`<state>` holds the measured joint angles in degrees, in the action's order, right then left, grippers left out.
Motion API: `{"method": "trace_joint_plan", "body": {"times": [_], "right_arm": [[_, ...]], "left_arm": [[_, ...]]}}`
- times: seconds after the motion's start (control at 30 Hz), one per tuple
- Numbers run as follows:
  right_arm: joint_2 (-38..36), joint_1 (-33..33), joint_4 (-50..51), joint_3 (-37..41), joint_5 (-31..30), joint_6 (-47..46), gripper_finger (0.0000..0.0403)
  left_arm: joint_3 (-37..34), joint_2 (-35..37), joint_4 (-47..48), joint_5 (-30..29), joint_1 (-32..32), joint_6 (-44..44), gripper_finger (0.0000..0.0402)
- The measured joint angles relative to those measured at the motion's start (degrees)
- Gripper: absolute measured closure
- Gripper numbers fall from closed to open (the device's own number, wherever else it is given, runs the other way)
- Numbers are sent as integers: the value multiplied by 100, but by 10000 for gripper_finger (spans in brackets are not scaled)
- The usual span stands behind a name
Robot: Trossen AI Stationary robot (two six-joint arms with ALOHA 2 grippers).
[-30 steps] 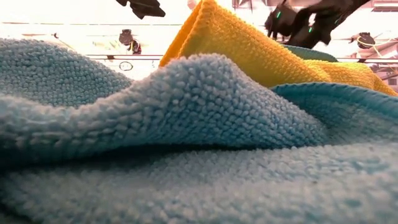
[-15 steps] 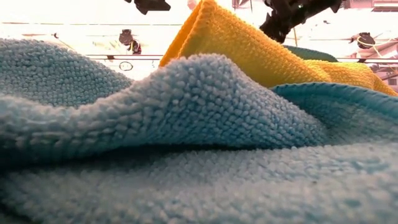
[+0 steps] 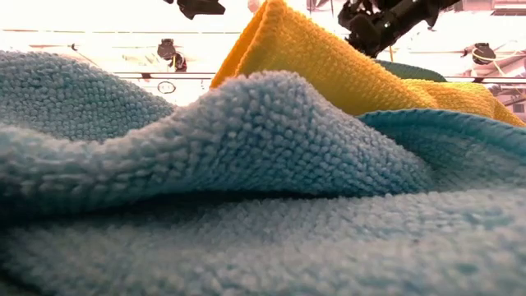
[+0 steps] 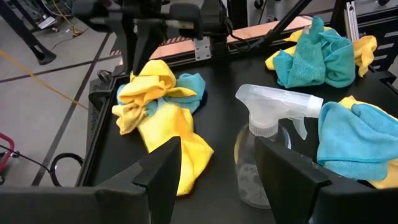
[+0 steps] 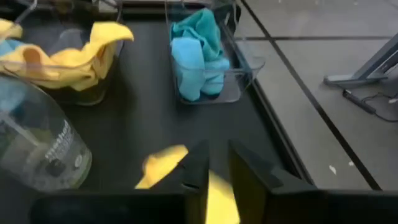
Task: Sort microfiber towel by color & place in baskets
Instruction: Put the yellow microfiber cloth into the bottom transparent bin
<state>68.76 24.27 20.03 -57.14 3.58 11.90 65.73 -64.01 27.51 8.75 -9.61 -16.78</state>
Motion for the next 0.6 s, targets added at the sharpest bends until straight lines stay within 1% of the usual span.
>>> {"method": "trace_joint_plan", "body": {"times": [0.07,0.1,0.2,0.27,0.33,0.4,0.5,0.53,0.6], "right_arm": [[81,0,29,0,101,141,391],[102,0,26,0,130,185,396],[218,0,43,-2,139,80,395],[352,-1,271,-2,187,23,393],[535,-46,480,-2,428,31,381],[773,-161,709,-2,547,60,357],[1189,-396,964,-1,525,210,300],[1310,-464,1046,1,443,242,277],[1531,-612,1162,2,-29,267,230]], "left_arm": [[0,0,0,-1,0,1,193],[0,0,0,0,0,1,193],[0,0,3,-2,0,5,193],[0,0,25,-2,0,12,193],[0,0,44,-2,0,18,193],[0,0,63,-2,0,18,193],[0,0,59,-2,0,18,193],[0,0,57,-2,0,18,193],[0,0,57,-2,0,18,193]]}}
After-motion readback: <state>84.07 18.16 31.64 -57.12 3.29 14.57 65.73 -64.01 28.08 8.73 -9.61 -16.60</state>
